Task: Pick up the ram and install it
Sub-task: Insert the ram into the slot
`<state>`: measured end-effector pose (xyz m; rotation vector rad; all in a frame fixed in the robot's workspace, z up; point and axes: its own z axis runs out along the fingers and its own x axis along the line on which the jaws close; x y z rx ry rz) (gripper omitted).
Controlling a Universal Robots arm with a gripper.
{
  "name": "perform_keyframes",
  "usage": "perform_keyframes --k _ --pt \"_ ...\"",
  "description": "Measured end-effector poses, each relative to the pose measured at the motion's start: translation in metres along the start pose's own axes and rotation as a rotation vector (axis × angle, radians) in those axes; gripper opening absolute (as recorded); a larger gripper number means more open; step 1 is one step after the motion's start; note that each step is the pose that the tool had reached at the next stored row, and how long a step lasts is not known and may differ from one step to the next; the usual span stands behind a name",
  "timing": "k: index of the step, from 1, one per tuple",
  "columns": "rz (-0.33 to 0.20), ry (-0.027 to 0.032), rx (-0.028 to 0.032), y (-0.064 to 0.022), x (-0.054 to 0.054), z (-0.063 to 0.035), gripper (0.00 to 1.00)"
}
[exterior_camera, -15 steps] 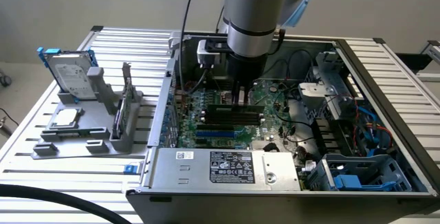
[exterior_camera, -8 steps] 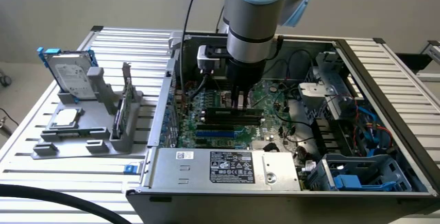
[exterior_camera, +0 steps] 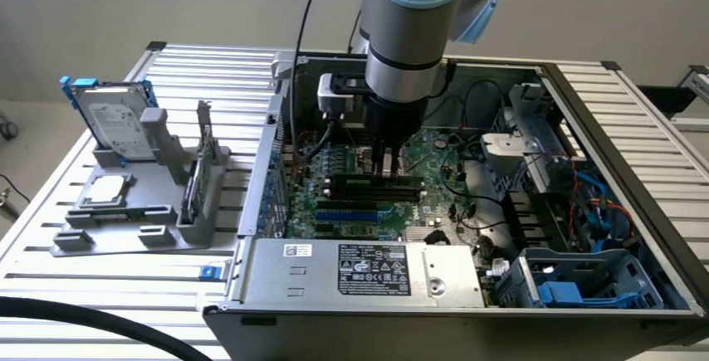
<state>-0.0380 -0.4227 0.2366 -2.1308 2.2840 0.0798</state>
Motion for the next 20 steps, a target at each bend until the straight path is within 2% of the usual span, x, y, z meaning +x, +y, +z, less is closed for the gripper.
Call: perform_keyframes --k 20 --pt "-0.006 0.0001 -0.0001 -0.0002 0.0022 0.0047 0.14"
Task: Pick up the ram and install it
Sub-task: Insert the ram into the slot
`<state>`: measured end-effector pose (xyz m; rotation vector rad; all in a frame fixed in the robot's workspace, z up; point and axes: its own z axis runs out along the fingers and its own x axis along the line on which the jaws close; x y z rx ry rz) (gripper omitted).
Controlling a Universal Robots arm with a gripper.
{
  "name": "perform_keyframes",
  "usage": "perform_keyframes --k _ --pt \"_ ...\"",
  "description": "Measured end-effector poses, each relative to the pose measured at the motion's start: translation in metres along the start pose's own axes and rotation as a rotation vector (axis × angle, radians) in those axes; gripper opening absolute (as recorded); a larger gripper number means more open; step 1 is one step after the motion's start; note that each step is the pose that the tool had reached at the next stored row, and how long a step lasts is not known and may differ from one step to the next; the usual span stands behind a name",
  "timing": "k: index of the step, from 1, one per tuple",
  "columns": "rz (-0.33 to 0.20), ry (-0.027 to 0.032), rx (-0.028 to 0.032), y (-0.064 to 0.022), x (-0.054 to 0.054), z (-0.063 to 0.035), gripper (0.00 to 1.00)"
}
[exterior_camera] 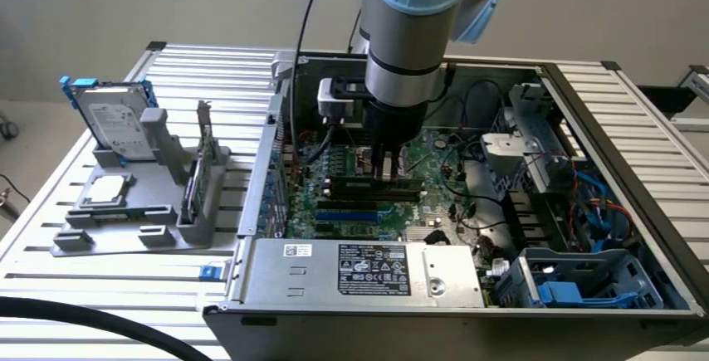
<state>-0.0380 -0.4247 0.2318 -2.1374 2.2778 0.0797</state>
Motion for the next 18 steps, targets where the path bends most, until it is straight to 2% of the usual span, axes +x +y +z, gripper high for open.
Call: perform_keyframes --k 18 --pt "0.0 -0.0002 0.0037 -0.0002 0.0004 0.0072 0.14"
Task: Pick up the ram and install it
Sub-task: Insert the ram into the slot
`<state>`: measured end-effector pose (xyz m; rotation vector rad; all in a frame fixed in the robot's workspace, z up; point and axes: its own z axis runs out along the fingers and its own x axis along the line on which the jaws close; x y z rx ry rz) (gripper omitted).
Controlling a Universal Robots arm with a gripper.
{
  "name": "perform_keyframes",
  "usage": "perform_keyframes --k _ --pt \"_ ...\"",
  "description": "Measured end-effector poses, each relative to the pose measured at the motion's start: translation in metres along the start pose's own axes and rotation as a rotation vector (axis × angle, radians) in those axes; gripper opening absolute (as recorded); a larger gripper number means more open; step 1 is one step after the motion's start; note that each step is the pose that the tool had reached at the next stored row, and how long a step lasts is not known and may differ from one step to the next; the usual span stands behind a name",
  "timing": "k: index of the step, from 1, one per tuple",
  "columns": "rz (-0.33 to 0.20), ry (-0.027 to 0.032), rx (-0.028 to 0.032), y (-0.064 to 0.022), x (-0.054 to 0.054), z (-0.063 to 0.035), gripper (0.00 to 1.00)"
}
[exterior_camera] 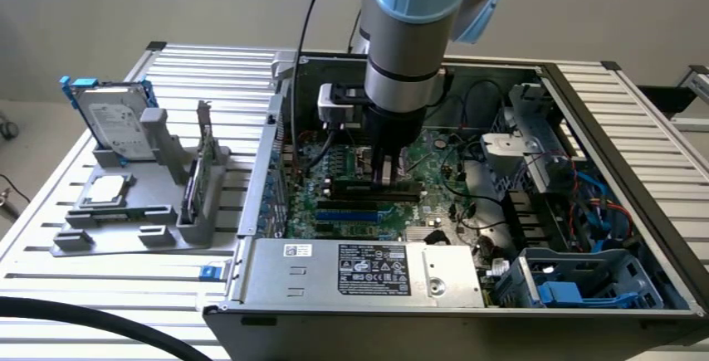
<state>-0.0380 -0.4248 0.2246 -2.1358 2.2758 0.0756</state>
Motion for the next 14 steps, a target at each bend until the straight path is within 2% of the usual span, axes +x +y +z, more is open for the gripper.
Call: perform_keyframes --k 9,14 --pt "0.0 0.0 0.0006 0.0007 -0.0005 0.0012 0.14" --pt "0.0 -0.0006 0.0069 0.0009 -0.0007 0.0013 0.14"
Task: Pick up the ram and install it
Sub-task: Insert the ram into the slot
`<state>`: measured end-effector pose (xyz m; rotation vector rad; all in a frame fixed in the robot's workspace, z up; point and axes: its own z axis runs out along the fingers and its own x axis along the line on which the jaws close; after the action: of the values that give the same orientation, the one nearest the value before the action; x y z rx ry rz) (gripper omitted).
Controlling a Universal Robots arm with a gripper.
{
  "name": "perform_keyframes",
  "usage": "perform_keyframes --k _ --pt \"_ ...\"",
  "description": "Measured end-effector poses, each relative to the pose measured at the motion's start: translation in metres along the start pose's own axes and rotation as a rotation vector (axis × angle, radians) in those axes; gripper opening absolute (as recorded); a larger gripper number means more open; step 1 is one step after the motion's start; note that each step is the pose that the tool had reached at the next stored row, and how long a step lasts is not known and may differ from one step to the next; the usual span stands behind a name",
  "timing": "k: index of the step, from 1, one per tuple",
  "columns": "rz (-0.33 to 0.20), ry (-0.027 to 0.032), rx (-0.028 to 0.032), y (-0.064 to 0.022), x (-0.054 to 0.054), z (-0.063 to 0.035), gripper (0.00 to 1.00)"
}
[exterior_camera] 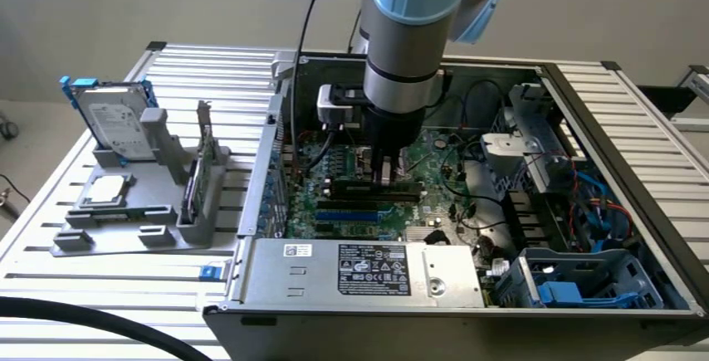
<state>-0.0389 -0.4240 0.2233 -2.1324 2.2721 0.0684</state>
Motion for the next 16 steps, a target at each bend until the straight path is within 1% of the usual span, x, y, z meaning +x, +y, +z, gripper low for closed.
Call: perform_keyframes --k 5,9,16 --pt "-0.001 -0.0002 0.0083 0.0009 0.0001 0.0 0.14" --pt "-0.001 -0.0005 0.0099 0.0025 0.0002 0.0001 0.14" --pt "-0.001 -0.0005 0.01 0.0028 0.0003 0.001 0.14"
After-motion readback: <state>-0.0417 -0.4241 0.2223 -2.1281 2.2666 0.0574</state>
